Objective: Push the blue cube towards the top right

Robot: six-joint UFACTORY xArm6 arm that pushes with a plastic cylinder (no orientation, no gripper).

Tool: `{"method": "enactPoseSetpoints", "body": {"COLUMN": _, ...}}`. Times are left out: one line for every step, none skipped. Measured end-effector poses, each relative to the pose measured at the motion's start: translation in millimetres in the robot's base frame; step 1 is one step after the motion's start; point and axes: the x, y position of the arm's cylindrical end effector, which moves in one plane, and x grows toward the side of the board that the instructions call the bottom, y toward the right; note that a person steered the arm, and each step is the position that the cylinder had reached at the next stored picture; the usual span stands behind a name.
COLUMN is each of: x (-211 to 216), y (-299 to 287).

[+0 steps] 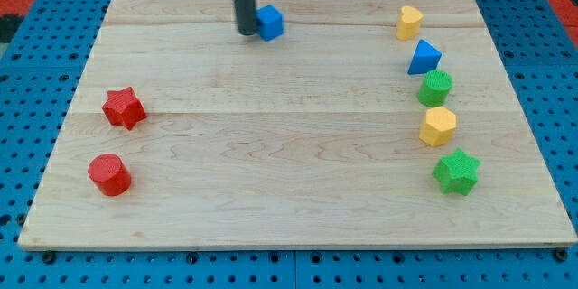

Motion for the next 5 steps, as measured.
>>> {"method": "enactPoseSetpoints", "body": {"x": -22, "y": 40}}
{"method": "enactPoseSetpoints", "body": {"x": -36, "y": 52}}
{"method": "enactPoseSetpoints", "body": {"x": -48, "y": 54}}
{"method": "enactPoseSetpoints", "body": {"x": -51, "y": 61}}
{"method": "enactPoseSetpoints", "body": {"x": -52, "y": 88}}
